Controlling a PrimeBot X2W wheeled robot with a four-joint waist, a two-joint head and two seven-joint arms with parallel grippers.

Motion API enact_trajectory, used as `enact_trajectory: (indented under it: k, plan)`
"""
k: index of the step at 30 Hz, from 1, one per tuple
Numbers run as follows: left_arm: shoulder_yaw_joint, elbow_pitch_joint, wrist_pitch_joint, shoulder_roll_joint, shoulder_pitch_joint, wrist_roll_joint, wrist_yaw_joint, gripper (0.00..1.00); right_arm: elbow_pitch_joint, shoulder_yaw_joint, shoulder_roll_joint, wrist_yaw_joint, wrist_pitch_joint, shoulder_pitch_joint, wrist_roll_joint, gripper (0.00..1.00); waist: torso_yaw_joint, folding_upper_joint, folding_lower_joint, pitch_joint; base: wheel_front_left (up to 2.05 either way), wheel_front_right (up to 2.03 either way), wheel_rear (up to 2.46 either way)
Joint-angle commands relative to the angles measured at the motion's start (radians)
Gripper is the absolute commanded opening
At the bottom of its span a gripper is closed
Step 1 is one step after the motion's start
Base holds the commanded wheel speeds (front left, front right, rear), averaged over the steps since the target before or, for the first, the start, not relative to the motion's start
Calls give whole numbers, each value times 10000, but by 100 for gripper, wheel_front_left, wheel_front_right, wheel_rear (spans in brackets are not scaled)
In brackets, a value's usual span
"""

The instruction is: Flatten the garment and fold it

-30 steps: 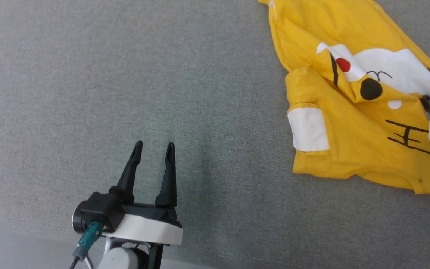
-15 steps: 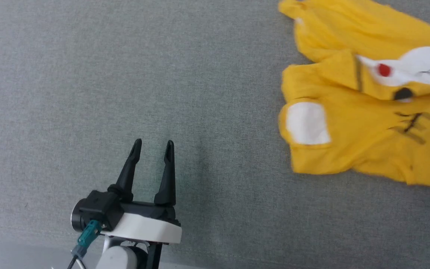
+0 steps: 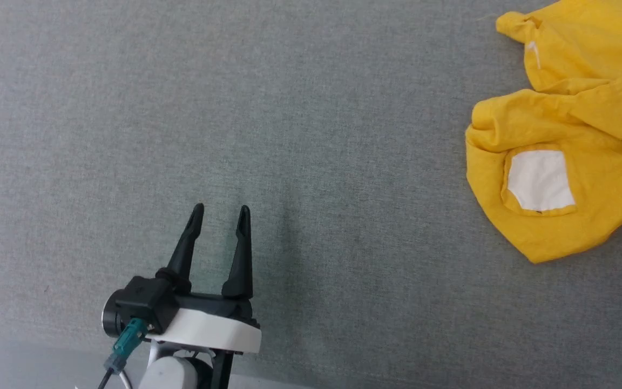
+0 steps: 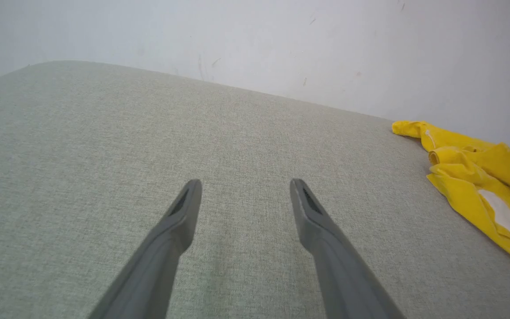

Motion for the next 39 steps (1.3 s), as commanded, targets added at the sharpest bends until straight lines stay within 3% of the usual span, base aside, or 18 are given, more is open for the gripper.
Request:
enact_trajectory:
  k: [1, 6, 10, 15, 20, 27, 34, 35, 37, 39]
  plan:
    - [40, 39, -47, -26, -27, 77, -35, 100, 39, -15, 164, -21, -138, -219, -2, 100, -163, 0, -1, -230, 0, 0, 0]
    - [120, 56, -47, -8, 143, 95, -15, 100, -161, 583, 887, -21, -678, -373, 709, 100, -484, 0, -1, -676, 0, 0, 0]
    - [163, 56, -47, 10, 284, 84, -4, 100, -643, 1788, 1302, -21, -556, -155, 1899, 100, -731, 0, -1, -986, 0, 0, 0]
    - [132, 73, -47, 10, 345, 57, 18, 100, -1802, 3525, 1495, -21, 1109, 559, 3835, 100, -837, 0, -1, -1203, 0, 0, 0]
    - [68, 62, -47, 7, 343, 19, 18, 100, -3317, 4812, 1365, -21, 2565, 1541, 4968, 100, -720, 0, -1, -1261, 0, 0, 0]
    - [-58, 93, -47, -4, 293, -76, 43, 100, -3850, 6003, 1422, -21, 3875, 2763, 5479, 100, -317, 0, -1, -1257, 0, 0, 0]
    - [-195, 182, -47, -14, 200, -194, 51, 100, -2651, 6321, 1586, -21, 3483, 3011, 4996, 100, 113, 0, -1, -1213, 0, 0, 0]
    - [-210, 184, -47, -15, 187, -204, 53, 100, -2416, 6270, 1641, -21, 3319, 2948, 4869, 76, 161, 0, -1, -1195, 0, 0, 0]
    - [-217, 183, -47, -17, 163, -218, 69, 100, -2036, 6323, 1677, -21, 2992, 2775, 4585, 6, 221, 0, -1, -1175, 0, 0, 0]
    - [-209, 185, -47, -18, 155, -228, 79, 100, -1824, 6390, 1833, -21, 2690, 2586, 4540, 0, 251, 0, -1, -1172, 0, 0, 0]
